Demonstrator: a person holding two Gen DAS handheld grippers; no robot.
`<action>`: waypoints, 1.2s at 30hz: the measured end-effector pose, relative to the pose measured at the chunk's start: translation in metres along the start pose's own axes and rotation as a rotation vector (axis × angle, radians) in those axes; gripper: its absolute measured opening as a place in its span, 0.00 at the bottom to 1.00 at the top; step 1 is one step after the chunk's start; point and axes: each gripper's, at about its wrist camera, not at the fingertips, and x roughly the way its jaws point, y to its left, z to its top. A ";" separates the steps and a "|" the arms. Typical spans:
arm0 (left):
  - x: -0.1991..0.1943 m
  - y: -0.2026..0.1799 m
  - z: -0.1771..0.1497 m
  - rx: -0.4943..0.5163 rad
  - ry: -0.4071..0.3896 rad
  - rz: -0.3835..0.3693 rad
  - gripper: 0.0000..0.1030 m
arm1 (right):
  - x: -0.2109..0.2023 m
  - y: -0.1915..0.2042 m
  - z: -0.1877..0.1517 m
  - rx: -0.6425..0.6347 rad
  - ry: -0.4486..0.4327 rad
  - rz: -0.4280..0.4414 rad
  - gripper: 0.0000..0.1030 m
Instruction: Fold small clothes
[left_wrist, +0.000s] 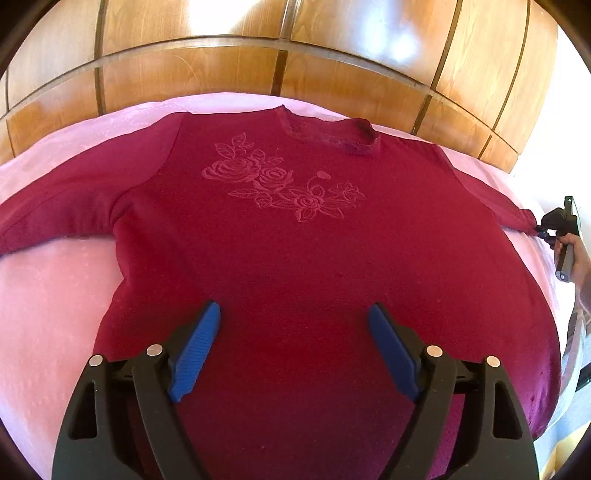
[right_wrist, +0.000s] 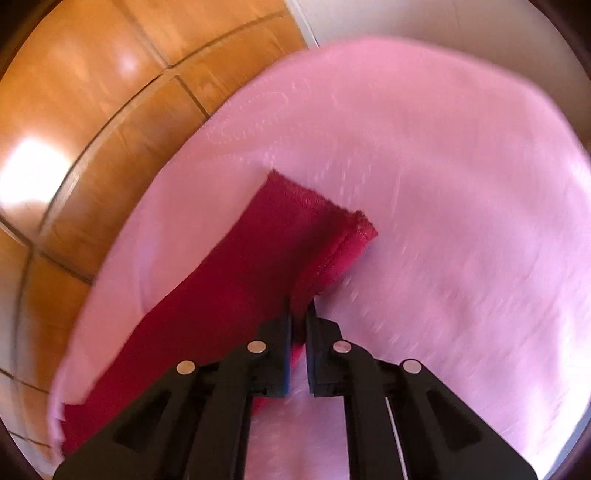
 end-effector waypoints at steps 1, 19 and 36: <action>0.001 0.000 0.000 0.000 -0.001 -0.001 0.80 | -0.001 -0.004 0.000 0.004 -0.004 -0.017 0.05; -0.023 0.012 0.029 -0.111 -0.036 -0.094 0.94 | -0.141 0.214 -0.096 -0.460 -0.004 0.555 0.05; -0.022 0.065 0.077 -0.244 -0.093 -0.078 0.96 | -0.158 0.363 -0.268 -0.693 0.293 0.956 0.53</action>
